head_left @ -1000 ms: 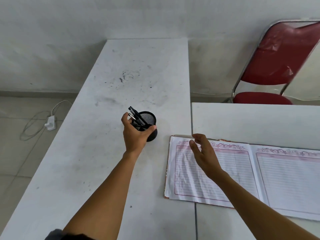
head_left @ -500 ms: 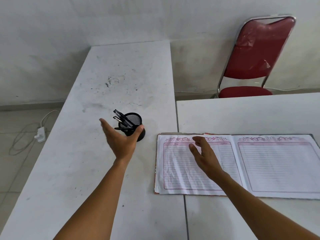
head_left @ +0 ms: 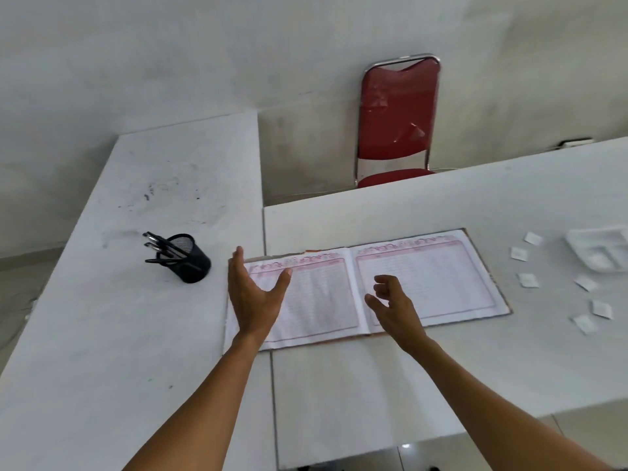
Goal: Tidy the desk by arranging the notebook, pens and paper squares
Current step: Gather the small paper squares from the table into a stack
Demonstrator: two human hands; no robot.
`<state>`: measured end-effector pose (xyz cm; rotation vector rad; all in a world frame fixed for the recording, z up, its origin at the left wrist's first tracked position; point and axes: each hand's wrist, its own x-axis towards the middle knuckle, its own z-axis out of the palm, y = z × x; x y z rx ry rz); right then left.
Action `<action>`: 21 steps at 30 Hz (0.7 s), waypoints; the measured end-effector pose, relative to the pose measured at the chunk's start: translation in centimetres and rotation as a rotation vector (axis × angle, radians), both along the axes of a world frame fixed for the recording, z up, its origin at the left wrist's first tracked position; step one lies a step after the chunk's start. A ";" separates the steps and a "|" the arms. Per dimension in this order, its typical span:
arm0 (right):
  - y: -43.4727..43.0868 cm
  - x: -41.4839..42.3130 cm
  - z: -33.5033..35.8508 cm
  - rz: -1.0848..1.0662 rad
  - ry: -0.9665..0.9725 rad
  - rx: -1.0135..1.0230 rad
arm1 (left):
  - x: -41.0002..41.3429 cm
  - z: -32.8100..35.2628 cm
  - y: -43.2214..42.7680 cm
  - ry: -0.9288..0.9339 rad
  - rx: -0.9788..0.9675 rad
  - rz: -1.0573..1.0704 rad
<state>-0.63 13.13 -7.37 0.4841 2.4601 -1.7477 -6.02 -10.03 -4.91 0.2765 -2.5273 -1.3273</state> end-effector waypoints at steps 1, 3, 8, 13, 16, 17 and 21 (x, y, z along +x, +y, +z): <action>2.0 1.3 0.2 -0.001 -0.009 0.000 | 1.2 0.3 2.4 -0.008 0.006 -0.022; 4.6 2.9 0.1 -0.002 -0.026 -0.005 | 2.8 0.3 5.6 -0.033 0.010 -0.064; 12.9 7.7 -0.4 -0.050 -0.066 0.005 | 6.1 0.2 16.1 -0.083 0.055 -0.183; 19.7 10.9 -0.6 -0.128 -0.114 0.057 | 8.2 -0.5 24.6 -0.128 0.067 -0.325; 23.2 12.0 -0.9 -0.185 -0.137 0.058 | 8.7 -0.8 29.1 -0.151 0.044 -0.418; 23.9 12.3 -1.0 -0.200 -0.151 0.060 | 8.8 -0.8 30.2 -0.158 0.037 -0.447; 28.1 13.2 -1.6 -0.291 -0.197 0.070 | 8.8 -1.1 36.3 -0.197 0.001 -0.579</action>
